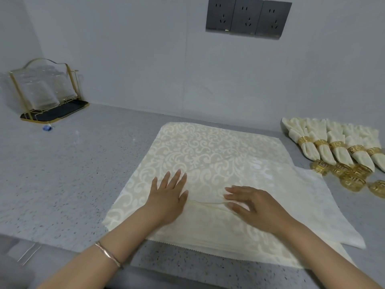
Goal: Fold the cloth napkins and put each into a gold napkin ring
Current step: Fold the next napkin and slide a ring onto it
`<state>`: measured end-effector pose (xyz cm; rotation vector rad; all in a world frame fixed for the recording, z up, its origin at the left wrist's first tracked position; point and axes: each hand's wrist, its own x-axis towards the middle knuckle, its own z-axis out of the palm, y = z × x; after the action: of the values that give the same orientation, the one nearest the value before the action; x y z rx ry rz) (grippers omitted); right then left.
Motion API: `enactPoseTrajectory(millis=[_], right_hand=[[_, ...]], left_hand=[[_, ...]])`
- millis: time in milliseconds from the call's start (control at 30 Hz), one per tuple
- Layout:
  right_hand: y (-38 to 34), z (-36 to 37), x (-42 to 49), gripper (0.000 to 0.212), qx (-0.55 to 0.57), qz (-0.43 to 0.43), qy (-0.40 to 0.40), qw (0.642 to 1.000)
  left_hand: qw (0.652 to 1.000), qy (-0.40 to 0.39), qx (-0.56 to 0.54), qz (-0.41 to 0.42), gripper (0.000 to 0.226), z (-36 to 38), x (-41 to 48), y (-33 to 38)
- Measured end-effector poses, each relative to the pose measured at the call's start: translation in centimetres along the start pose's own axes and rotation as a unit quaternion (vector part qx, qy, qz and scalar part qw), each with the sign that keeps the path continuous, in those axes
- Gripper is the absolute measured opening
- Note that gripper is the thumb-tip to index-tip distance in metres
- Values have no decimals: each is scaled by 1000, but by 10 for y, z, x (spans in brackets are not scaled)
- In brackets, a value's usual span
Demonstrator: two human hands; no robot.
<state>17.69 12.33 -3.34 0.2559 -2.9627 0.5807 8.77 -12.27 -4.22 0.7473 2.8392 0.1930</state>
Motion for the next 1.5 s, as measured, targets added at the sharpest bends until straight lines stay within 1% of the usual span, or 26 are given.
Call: enactPoseTrajectory(millis=[33,100,200,267,333,433,533,600,667,700,733,800,867,933,1100,1367,1433,1500], right_hand=[[-2,-1,-1,49,2,3,2,1000],[-6,-2,-2,50,30,19,13,999],[-12,-5,0,49,49,33,24,998],[-11,-1,2,61,58,30,36,997],[-8,1,2,73,81,45,62,994],[-5,3,1,66,123,70,80,987],[-8,5,1,58,111,83,87,986],[-12,2,7,47,122,109,105,981],[-12,-1,22,35,112,107,131,979],[-11,-1,31,33,97,95,129,982],[-10,0,41,35,81,79,112,987],[-6,8,61,43,37,54,44,997],[-4,19,76,47,-6,50,-24,998],[0,29,85,49,-35,48,-58,997],[18,32,87,53,-68,62,-65,994],[60,10,104,55,-97,150,-66,982],[69,4,107,56,-97,170,-68,978],[71,-1,106,56,-69,176,-65,980]], left_hand=[[1000,-11,-4,-4,56,-2,1,1],[1000,-19,-15,-4,59,-7,8,6],[999,9,-31,26,58,-14,26,20],[997,36,-47,44,55,-17,38,30],[995,61,-50,59,53,-18,48,38],[994,66,-62,67,52,-13,57,46],[995,56,-69,49,52,1,58,48],[995,71,-50,41,53,9,59,48],[995,82,-41,36,53,12,60,48],[995,85,-37,34,53,13,61,48],[995,87,-32,31,53,13,61,49],[995,89,-25,25,53,13,61,50],[996,89,-20,22,54,14,61,51],[995,93,-13,18,54,14,62,51],[995,97,-4,12,54,17,64,50],[995,99,-14,9,54,16,65,52],[995,98,-16,10,54,16,64,51],[996,93,-15,11,54,15,64,51]])
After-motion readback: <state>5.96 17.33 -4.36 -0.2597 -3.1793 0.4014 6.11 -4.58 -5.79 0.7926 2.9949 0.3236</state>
